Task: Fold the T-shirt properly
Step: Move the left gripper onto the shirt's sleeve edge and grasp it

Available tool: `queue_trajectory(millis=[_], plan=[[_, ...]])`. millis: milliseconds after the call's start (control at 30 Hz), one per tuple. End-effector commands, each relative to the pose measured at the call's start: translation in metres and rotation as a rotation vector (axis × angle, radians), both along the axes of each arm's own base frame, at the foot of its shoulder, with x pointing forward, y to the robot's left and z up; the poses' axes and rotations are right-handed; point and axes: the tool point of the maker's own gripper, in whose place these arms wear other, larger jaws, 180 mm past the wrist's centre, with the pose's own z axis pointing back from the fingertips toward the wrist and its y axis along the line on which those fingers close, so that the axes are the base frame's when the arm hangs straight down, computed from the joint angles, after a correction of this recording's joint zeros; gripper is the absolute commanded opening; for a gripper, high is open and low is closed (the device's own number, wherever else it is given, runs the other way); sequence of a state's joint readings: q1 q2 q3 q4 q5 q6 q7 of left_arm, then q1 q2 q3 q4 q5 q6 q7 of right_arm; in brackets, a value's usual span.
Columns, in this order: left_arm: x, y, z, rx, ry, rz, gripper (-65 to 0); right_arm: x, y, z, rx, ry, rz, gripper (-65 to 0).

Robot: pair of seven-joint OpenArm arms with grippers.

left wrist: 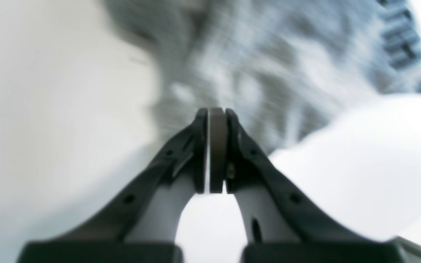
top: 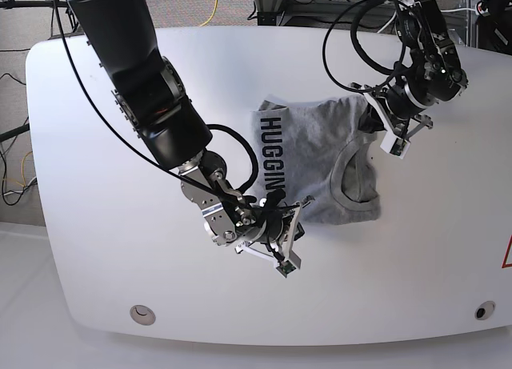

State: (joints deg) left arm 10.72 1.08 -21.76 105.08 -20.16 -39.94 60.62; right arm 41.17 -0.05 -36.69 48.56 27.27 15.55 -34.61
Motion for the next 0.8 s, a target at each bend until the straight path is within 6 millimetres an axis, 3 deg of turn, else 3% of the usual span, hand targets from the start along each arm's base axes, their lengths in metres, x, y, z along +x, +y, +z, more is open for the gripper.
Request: queue_trajectory(millis=[0, 233, 433, 767], plan=[[0.006, -0.007, 0.009, -0.031, -0.045, 0.008, -65.0, 0.017, 0.002, 0.019, 0.023, -0.059, -0.002, -65.0], [0.003, -0.014, -0.005, -0.071, -0.004, 0.015, -65.0, 0.015, -0.004, 0.002, 0.006, -0.045, -0.014, -65.0], [0.013, -0.010, -0.024, -0.100, 0.049, 0.025, -65.0, 0.006, -0.033, -0.028, -0.095, -0.025, -0.007, -65.0], [0.049, -0.009, -0.034, -0.204, -0.010, 0.065, -65.0, -0.018, -0.074, -0.070, -0.165, 0.034, -0.043, -65.0]])
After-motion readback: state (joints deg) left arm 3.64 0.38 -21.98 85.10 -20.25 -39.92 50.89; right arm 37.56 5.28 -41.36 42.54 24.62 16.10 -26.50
